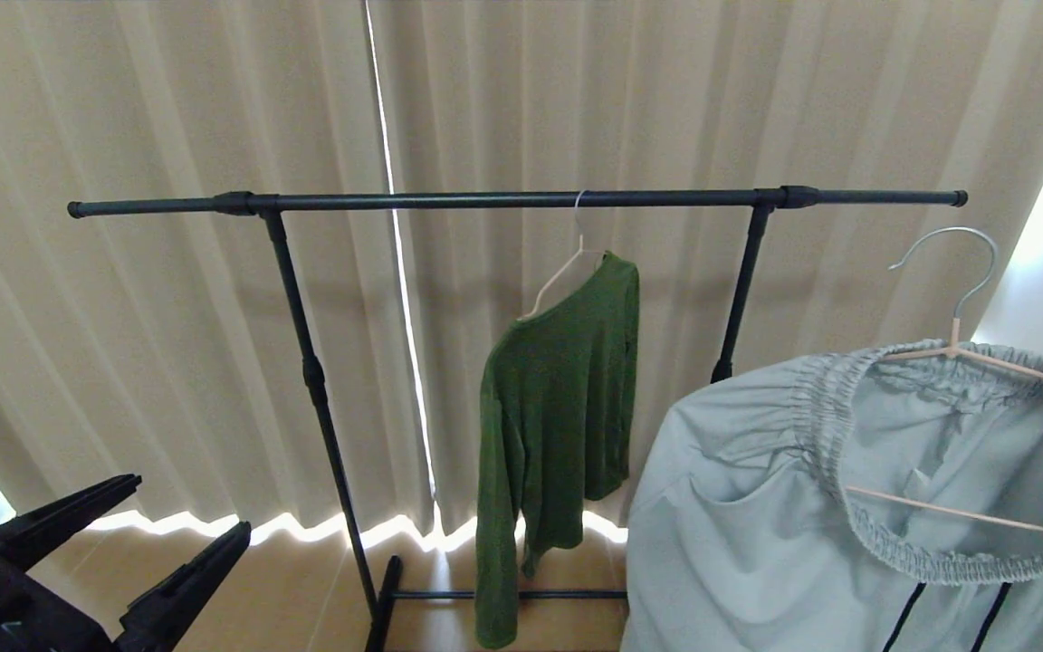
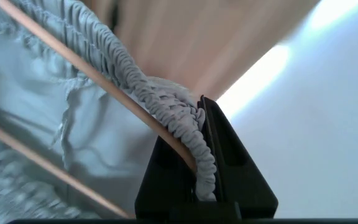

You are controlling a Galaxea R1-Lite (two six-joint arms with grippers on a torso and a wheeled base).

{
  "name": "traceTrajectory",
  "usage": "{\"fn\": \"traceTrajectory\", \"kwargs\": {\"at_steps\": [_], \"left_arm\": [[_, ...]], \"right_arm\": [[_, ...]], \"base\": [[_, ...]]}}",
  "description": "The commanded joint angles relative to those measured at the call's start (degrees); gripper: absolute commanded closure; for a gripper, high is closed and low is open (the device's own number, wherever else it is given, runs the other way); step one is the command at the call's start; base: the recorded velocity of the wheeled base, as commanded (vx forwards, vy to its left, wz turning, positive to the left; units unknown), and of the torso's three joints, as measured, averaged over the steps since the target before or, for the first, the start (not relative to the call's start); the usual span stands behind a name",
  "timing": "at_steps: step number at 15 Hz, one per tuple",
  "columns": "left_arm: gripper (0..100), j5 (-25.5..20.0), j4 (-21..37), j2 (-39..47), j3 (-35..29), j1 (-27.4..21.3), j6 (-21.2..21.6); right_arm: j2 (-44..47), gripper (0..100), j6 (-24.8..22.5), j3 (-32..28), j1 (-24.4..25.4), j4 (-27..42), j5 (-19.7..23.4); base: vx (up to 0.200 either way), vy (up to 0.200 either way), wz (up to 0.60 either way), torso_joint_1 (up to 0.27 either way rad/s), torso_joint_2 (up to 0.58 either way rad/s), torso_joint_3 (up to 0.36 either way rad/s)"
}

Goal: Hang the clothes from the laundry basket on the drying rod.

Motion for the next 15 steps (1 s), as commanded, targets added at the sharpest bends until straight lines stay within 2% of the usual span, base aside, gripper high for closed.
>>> {"fn": "traceTrajectory", "kwargs": {"at_steps": [1, 3, 4, 15], "left_arm": [[0, 0.04, -0.08, -0.11, -0.25, 0.00, 0.00], [0, 0.04, 0.10, 0.33, -0.78, 0.08, -0.27], [0, 0.04, 0.19, 0.33, -0.78, 0.08, -0.27], [0, 0.04, 0.19, 0.06, -0.16, 0.26, -0.18]], "right_arm": [[2.93, 100, 1.69, -1.35, -0.94, -0.15, -0.49], [6.10, 100, 7.75, -3.11, -0.76, -0.68, -0.76], [6.89, 100, 8.19, -3.37, -0.76, -0.68, -0.84], [8.47, 100, 8.28, -3.72, -0.76, -0.68, -1.90]], "base": [[0.000, 0.000, 0.00, 0.000, 0.00, 0.000], [0.000, 0.000, 0.00, 0.000, 0.00, 0.000], [0.000, 0.000, 0.00, 0.000, 0.00, 0.000], [0.200, 0.000, 0.00, 0.005, 0.00, 0.005]]}}
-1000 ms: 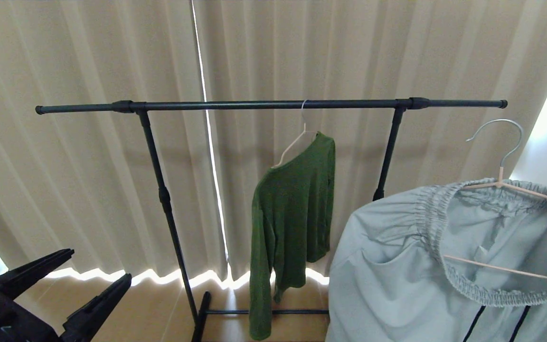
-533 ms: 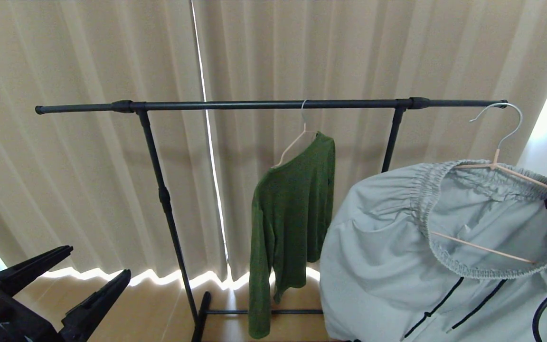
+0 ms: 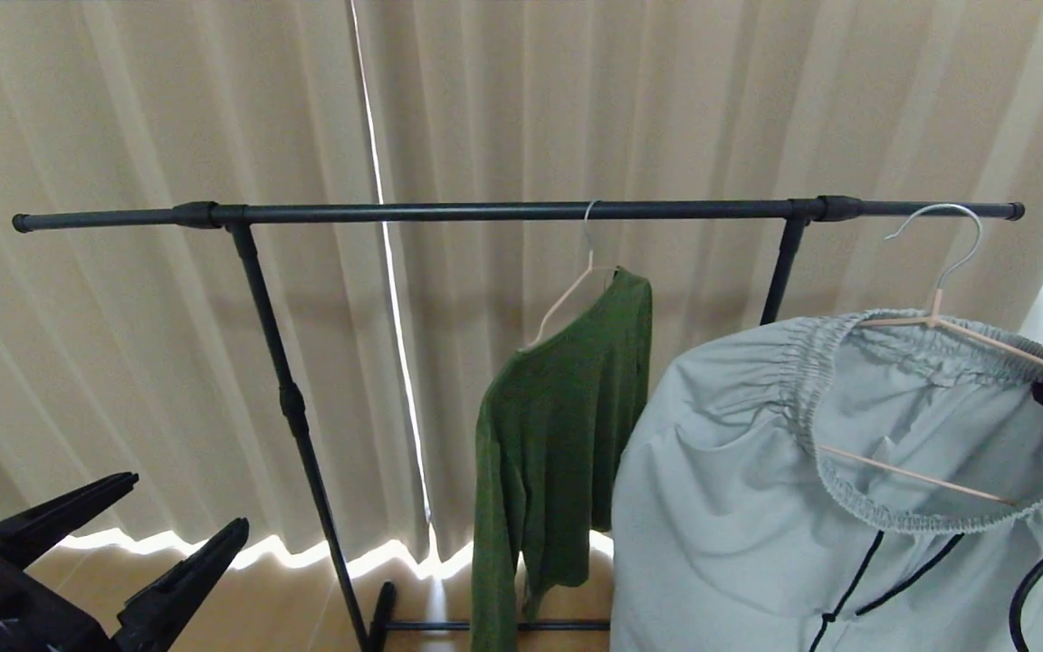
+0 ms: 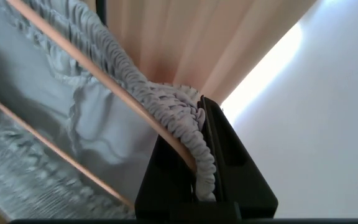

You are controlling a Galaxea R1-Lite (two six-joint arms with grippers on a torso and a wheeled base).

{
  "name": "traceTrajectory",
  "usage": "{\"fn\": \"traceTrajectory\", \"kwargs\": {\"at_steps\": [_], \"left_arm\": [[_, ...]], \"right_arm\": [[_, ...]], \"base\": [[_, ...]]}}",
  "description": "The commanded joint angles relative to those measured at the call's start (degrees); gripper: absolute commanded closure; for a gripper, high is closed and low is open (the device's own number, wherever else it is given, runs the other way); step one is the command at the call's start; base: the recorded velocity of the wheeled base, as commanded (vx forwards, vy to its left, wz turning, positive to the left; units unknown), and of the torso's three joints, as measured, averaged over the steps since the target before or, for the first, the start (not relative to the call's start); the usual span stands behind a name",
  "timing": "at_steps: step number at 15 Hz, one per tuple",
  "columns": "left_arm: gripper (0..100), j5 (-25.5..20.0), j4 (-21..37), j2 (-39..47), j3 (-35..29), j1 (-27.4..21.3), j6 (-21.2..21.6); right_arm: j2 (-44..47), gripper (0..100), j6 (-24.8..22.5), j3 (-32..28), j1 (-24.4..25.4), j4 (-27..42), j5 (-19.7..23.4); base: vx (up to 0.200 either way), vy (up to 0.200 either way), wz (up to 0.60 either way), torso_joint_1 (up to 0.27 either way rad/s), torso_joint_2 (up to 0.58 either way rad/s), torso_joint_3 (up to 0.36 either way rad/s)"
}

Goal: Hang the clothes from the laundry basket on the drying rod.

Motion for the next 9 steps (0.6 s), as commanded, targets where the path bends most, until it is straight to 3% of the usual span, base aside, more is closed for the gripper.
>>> {"fn": "traceTrajectory", "kwargs": {"at_steps": [1, 4, 9], "left_arm": [[0, 0.01, -0.03, 0.06, 0.08, -0.01, -0.01], [0, 0.01, -0.03, 0.06, 0.08, -0.01, 0.08], [0, 0.01, -0.03, -0.20, 0.52, -0.01, 0.43]], "right_arm": [[1.57, 100, -0.06, -0.65, -0.02, -0.03, -0.87], [4.47, 100, -0.06, -3.02, 0.07, -0.12, -3.07], [10.27, 100, -0.06, -9.26, 0.95, -0.12, -7.28]], "base": [[0.200, 0.000, 0.00, 0.007, 0.00, 0.002], [0.200, 0.000, 0.00, 0.007, 0.01, 0.004], [0.000, 0.000, 0.00, 0.000, 0.00, 0.000]]}}
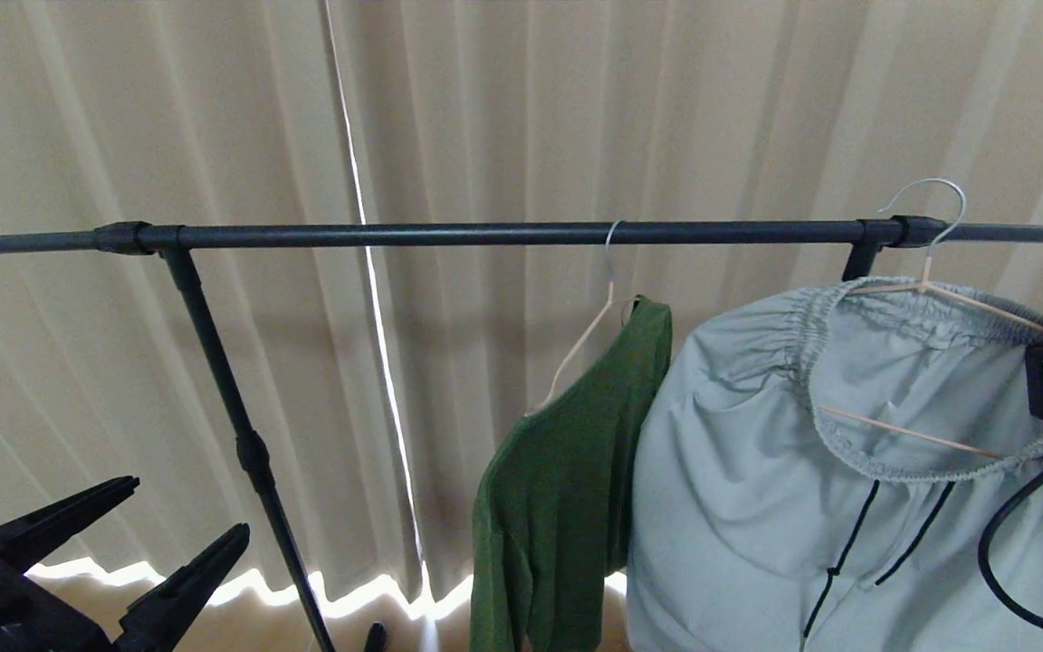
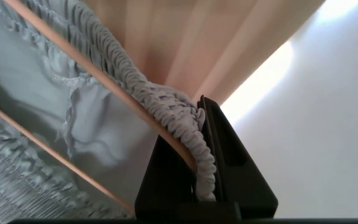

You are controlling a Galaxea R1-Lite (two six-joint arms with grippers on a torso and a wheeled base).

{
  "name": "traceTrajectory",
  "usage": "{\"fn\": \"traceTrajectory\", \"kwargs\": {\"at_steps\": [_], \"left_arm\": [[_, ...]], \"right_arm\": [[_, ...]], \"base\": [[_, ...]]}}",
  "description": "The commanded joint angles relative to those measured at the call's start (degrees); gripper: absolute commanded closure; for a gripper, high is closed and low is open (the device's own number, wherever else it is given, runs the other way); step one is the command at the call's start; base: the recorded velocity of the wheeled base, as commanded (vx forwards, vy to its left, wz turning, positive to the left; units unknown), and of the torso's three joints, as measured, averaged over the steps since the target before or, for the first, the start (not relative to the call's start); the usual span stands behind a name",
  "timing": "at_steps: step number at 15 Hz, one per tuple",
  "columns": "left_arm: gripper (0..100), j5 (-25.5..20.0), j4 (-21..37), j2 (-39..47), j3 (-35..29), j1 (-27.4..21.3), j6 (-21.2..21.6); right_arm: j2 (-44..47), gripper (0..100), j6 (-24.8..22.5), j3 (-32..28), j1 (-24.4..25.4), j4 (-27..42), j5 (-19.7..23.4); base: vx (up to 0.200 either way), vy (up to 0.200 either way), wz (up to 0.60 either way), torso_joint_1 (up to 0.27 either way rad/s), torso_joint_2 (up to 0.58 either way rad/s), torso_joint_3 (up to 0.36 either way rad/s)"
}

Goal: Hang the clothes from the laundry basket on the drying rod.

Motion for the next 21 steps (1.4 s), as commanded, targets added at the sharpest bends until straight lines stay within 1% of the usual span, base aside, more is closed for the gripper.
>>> {"fn": "traceTrajectory", "kwargs": {"at_steps": [1, 3, 5, 7, 10, 14, 15, 16, 17, 18, 19, 20, 21], "left_arm": [[0, 0.01, -0.03, 0.01, 0.02, -0.01, -0.03], [0, 0.01, -0.03, 0.01, 0.02, -0.01, -0.03], [0, 0.01, -0.03, 0.01, 0.02, -0.01, -0.03], [0, 0.01, -0.03, -0.26, 0.02, -0.01, -0.03], [0, 0.01, -0.03, -0.26, 0.11, -0.01, -0.03], [0, -0.07, -0.03, -0.26, 0.11, -0.01, -0.03], [0, 0.01, -0.03, -0.26, 0.11, -0.01, -0.03], [0, 0.01, -0.03, -0.35, 0.11, -0.01, -0.03], [0, 0.01, -0.03, -0.43, 0.11, -0.01, -0.03], [0, 0.10, 0.06, -1.14, 0.46, 0.08, -0.30], [0, 0.28, 0.06, -1.93, 1.16, 0.52, -0.30], [0, 0.28, 0.06, -2.54, 1.78, 1.84, -0.38], [0, 0.28, 0.14, -3.42, 2.92, 4.21, -0.38]], "right_arm": [[5.42, 100, -0.06, -4.13, 1.40, 0.07, -2.67], [8.93, 100, -0.06, -6.50, 2.90, 0.07, -5.83], [11.83, 100, -0.06, -7.20, 5.62, 0.07, -8.73], [14.12, 100, -0.06, -7.12, 8.26, 0.16, -9.26], [14.82, 100, 0.03, -6.94, 10.19, 0.16, -9.70], [13.68, 100, 0.55, -5.80, 10.81, 0.16, -9.70], [13.06, 0, 0.99, -5.36, 10.89, 0.07, -9.52], [12.01, 0, 2.05, -4.39, 12.39, -0.01, -8.99], [10.60, 0, 4.25, -3.25, 14.23, -0.01, -8.38], [9.02, 0, 7.06, -1.75, 15.73, -0.81, -6.09], [7.17, 0, 8.38, -0.26, 17.05, -2.74, -2.58], [5.42, 0, 8.38, 1.85, 17.66, -4.85, 1.20], [3.31, 0, 8.29, 4.49, 17.66, -7.66, 5.42]], "base": [[0.000, 0.000, 0.00, 0.000, 0.00, 0.000], [0.000, 0.000, 0.00, 0.000, 0.00, 0.000], [0.000, 0.000, 0.00, 0.000, 0.00, 0.000], [0.000, 0.000, 0.00, 0.000, 0.00, 0.000], [0.000, 0.000, 0.00, 0.000, 0.00, 0.000], [0.000, 0.000, 0.00, 0.000, 0.00, 0.000], [0.000, 0.000, 0.00, 0.000, 0.00, 0.000], [0.000, 0.000, 0.00, 0.000, 0.00, 0.000], [0.000, 0.000, 0.00, 0.000, 0.00, 0.000], [0.000, 0.000, 0.00, 0.000, 0.00, 0.000], [0.000, 0.000, 0.00, 0.000, 0.00, 0.000], [0.000, 0.000, 0.00, 0.000, 0.00, 0.000], [0.000, 0.000, 0.00, 0.000, 0.00, 0.000]]}}
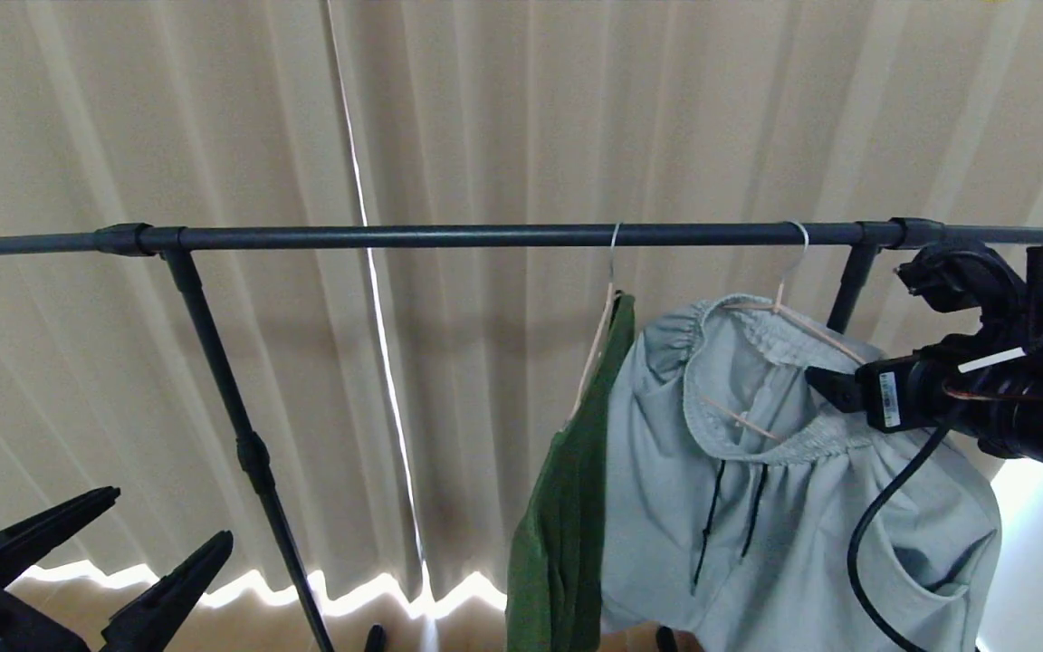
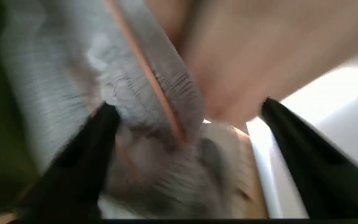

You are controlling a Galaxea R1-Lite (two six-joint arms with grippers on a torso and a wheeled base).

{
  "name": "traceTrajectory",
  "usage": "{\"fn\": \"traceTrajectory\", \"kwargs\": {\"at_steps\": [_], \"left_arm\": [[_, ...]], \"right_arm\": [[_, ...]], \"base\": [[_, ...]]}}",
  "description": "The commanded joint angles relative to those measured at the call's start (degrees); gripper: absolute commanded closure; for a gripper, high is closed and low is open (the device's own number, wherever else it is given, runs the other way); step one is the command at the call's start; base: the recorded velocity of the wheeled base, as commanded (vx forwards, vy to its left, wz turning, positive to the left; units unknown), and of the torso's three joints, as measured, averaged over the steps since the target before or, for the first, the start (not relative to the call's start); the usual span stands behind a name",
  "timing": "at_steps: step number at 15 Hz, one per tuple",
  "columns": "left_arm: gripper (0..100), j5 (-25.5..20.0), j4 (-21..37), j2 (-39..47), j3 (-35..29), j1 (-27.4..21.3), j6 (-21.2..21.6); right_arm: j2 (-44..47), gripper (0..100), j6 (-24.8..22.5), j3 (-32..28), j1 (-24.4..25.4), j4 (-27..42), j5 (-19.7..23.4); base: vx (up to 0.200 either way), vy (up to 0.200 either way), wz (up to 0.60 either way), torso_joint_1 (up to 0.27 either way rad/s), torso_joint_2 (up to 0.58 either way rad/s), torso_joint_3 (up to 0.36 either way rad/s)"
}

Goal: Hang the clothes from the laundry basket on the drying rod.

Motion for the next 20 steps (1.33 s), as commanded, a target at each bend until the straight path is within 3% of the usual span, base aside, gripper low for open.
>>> {"fn": "traceTrajectory", "kwargs": {"at_steps": [1, 5, 7, 8, 9, 10, 12, 13, 15, 18, 20], "left_arm": [[0, -0.06, 0.04, -1.94, 2.06, 4.49, 0.02], [0, 0.30, 0.04, -4.22, 3.38, 11.09, -0.07], [0, 0.47, 1.53, -9.41, 3.38, 13.63, 0.28], [0, 1.18, 5.40, -13.28, 3.38, 15.48, 0.37], [0, 1.18, 5.40, -13.28, 3.38, 15.48, 0.37], [0, 1.26, 18.76, -23.30, 2.85, 18.73, 0.37], [0, 1.26, 34.75, -33.05, -1.02, 21.02, 0.37], [0, 1.26, 46.09, -38.85, -4.53, 22.69, 0.19], [0, 1.00, 58.48, -45.88, -7.61, 25.32, 0.02], [0, 1.97, 58.39, -47.55, -5.15, 25.85, -1.04], [0, -0.93, 46.70, -47.55, 2.06, 25.76, -2.27]], "right_arm": [[-5.45, 0, 0.02, 4.88, 0.72, -4.10, 5.04], [-14.76, 0, -0.06, 12.70, 0.72, -13.24, 9.70], [-24.70, 0, -0.59, 17.19, 0.72, -11.92, 9.70], [-30.23, 0, -0.68, 19.56, 0.54, -8.85, 9.35], [-30.23, 0, -0.68, 19.56, 0.54, -8.85, 9.35], [-42.63, 0, -0.68, 21.84, 0.01, 2.40, 9.26], [-52.56, 0, -0.68, 21.32, -0.16, 16.29, 9.09], [-58.18, 0, -0.59, 21.05, -0.25, 24.37, 8.74], [-64.34, 0, -0.59, 21.14, -2.27, 34.22, 6.54], [-67.41, 0, -0.59, 22.02, -5.79, 38.09, 6.10], [-74.44, 0, -0.59, 26.33, -10.27, 38.61, 6.63]], "base": [[0.000, 0.000, 0.00, 0.000, 0.00, 0.000], [0.000, 0.000, 0.00, 0.000, 0.00, 0.000], [0.000, 0.000, 0.00, 0.000, 0.00, 0.000], [0.000, 0.000, 0.00, 0.000, 0.00, 0.000], [0.000, 0.000, 0.00, 0.000, 0.00, 0.000], [0.000, 0.000, 0.00, 0.000, 0.00, 0.000], [0.000, 0.000, 0.00, 0.000, 0.00, 0.000], [0.000, 0.000, 0.00, 0.000, 0.00, 0.000], [0.000, 0.000, 0.00, 0.000, 0.00, 0.000], [0.000, 0.000, 0.00, 0.000, 0.00, 0.000], [0.000, 0.000, 0.00, 0.000, 0.00, 0.000]]}}
